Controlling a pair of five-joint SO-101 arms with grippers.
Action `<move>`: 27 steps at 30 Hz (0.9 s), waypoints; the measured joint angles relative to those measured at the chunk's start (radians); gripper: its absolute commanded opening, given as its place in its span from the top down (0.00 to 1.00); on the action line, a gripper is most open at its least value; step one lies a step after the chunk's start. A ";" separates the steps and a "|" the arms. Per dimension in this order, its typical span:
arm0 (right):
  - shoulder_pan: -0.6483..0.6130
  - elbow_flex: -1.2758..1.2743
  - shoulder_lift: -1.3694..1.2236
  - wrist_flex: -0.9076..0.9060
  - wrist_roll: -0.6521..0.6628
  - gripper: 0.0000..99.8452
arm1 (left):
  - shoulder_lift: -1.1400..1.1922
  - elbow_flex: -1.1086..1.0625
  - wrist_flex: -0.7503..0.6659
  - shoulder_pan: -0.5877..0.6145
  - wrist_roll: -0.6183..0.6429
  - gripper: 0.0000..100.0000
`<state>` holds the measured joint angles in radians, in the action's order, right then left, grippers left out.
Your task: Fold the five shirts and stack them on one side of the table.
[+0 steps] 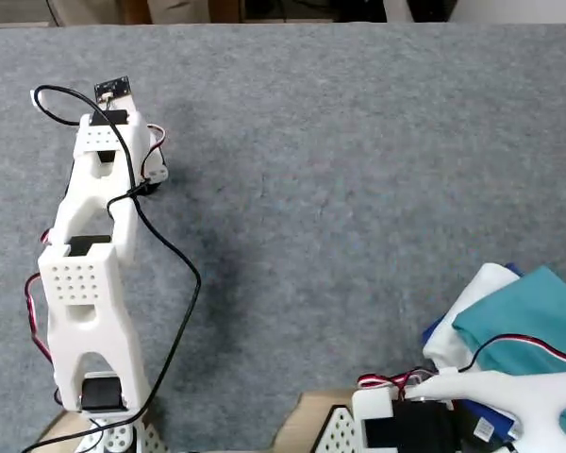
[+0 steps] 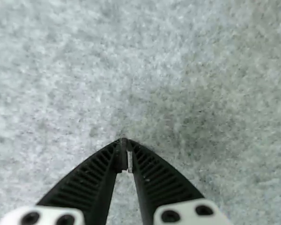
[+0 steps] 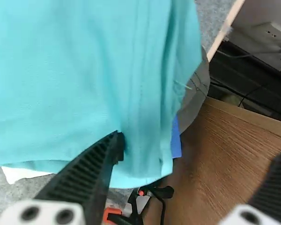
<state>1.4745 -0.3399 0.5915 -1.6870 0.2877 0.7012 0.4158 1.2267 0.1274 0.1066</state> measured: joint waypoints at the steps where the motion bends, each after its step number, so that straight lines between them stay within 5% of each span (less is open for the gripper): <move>1: 0.000 0.028 0.000 -0.021 0.002 0.64 | 0.000 0.000 0.000 0.000 0.000 0.98; 8: -0.084 0.227 0.005 -0.078 0.003 1.00 | 0.000 0.000 0.000 0.000 0.000 0.98; 11: -0.173 0.278 0.012 -0.078 0.003 0.94 | 0.000 0.000 0.000 0.000 0.000 0.98; 19: -0.440 0.405 0.014 -0.080 -0.137 0.98 | 0.000 0.000 0.000 0.000 0.000 0.98; 27: -1.008 0.408 0.014 -0.080 -0.288 1.00 | 0.000 0.000 0.000 0.000 0.000 0.98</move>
<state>0.4664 0.0683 0.6053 -1.7668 -0.0008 0.7012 0.4158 1.2267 0.1274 0.1066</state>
